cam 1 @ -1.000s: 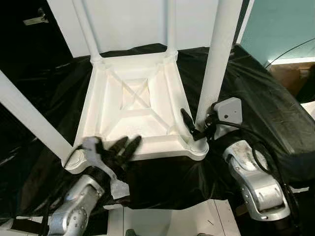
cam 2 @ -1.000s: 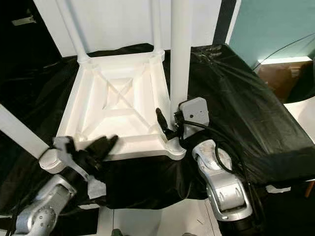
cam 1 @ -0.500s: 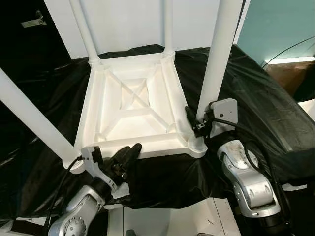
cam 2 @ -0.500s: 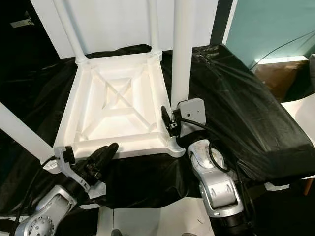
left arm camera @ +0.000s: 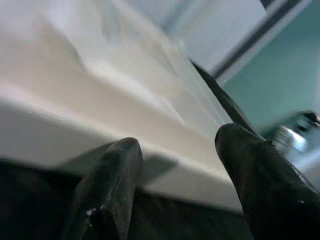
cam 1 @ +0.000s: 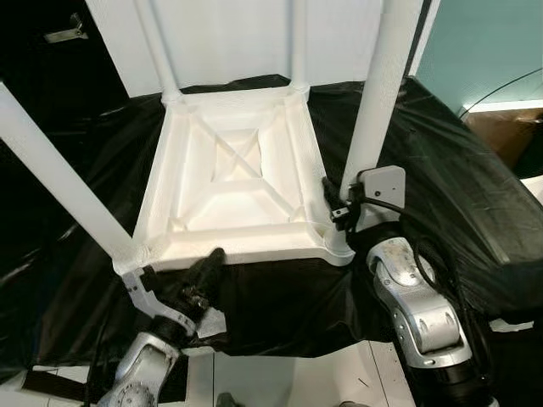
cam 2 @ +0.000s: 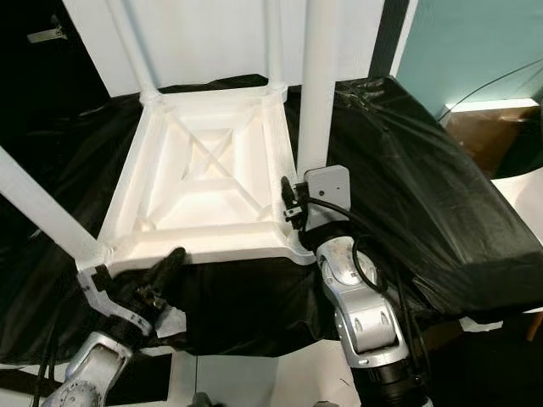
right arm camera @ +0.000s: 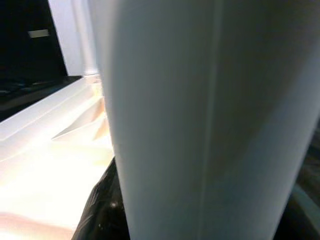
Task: Building children table
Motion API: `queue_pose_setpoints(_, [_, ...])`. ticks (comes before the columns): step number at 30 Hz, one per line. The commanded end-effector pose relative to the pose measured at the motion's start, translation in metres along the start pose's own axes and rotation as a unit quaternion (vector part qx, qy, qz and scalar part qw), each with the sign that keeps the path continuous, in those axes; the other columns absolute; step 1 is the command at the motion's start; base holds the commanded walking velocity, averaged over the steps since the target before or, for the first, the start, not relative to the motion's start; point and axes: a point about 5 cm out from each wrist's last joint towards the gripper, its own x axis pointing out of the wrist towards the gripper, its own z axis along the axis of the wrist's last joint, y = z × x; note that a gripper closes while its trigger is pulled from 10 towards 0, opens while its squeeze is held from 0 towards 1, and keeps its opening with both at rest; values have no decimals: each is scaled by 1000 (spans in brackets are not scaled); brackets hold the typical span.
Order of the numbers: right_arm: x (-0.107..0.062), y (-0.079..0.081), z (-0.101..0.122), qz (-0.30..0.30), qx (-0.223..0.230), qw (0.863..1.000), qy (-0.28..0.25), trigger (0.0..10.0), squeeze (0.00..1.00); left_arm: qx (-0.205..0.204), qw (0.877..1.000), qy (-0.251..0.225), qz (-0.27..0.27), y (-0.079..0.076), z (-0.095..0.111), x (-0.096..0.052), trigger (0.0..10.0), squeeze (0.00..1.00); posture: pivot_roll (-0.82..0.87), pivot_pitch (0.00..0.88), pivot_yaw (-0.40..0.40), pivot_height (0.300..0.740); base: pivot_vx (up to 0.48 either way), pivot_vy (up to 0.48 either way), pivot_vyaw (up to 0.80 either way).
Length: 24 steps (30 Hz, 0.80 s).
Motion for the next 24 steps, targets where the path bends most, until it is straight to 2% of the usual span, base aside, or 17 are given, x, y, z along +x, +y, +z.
queue_pose_setpoints(1, [0,-7,-5,-18,-12,1000,11,2510,0,41,999,-22,24,13,19,-4,10000,0,-38,74,31,740,0,0,0])
queue_pose_setpoints(3, [0,-7,-5,-18,-12,1000,11,2510,0,41,999,-22,24,13,19,-4,10000,0,-38,74,31,740,0,0,0])
queue_pose_setpoints(4, [0,-7,-5,-18,-12,1000,11,8941,0,32,999,0,15,11,14,-5,10000,0,-41,72,32,740,0,0,0])
queue_pose_setpoints(5, [0,-7,-5,-19,-13,1000,12,10000,0,13,1000,17,11,9,8,-6,10000,0,-42,72,32,740,0,0,0])
queue_pose_setpoints(9, [0,-8,-6,-21,-13,1000,14,10000,0,-23,999,35,10,6,1,-8,10000,0,-43,71,33,740,0,0,0])
queue_pose_setpoints(10, [1,-8,-6,-22,-13,1000,14,9412,0,-39,998,40,6,5,-2,-9,10000,0,-44,71,33,740,0,0,0])
queue_pose_setpoints(11, [1,-8,-6,-22,-13,1000,14,9412,0,-39,998,40,6,5,-2,-9,10000,0,-44,71,33,740,0,0,0])
queue_pose_setpoints(12, [1,-8,-7,-23,-13,1000,14,8431,0,-56,997,54,-4,4,-6,-12,10000,0,-44,70,33,740,0,0,0])
queue_pose_setpoints(15, [0,-9,-7,-23,-13,1000,14,8588,0,-62,996,70,-14,3,-9,-15,10000,0,-42,70,32,740,0,0,0])
queue_pose_setpoints(16, [1,-9,-7,-23,-13,1000,15,9922,0,-61,994,91,-22,1,-13,-17,10000,0,-40,70,30,740,0,0,0])
queue_pose_setpoints(17, [1,-9,-7,-22,-13,1000,15,10000,0,11,991,127,-47,-3,-14,-18,10000,0,-39,69,25,740,0,0,0])
queue_pose_setpoints(18, [1,-9,-7,-21,-13,1000,14,10000,0,104,978,148,-105,-13,-11,-18,10000,0,-34,68,20,740,0,0,0])
queue_pose_setpoints(19, [2,-9,-6,-21,-13,1000,14,10000,0,165,961,161,-151,-21,-9,-18,10000,0,-32,68,18,740,0,0,0])
queue_pose_setpoints(20, [2,-9,-6,-21,-13,1000,14,10000,0,165,961,161,-151,-21,-9,-18,10000,0,-32,68,18,740,0,0,0])
queue_pose_setpoints(21, [2,-9,-6,-20,-13,1000,14,10000,0,186,950,153,-199,-32,-1,-14,10000,0,-32,68,18,740,0,0,0])
queue_pose_setpoints(23, [3,-8,-7,-17,-13,1000,15,10000,0,180,943,135,-247,-43,13,-7,10000,0,-26,70,14,740,0,0,0])
queue_pose_setpoints(24, [3,-8,-7,-17,-13,1000,15,10000,0,180,943,135,-247,-43,13,-7,10000,0,-26,70,14,740,0,0,0])
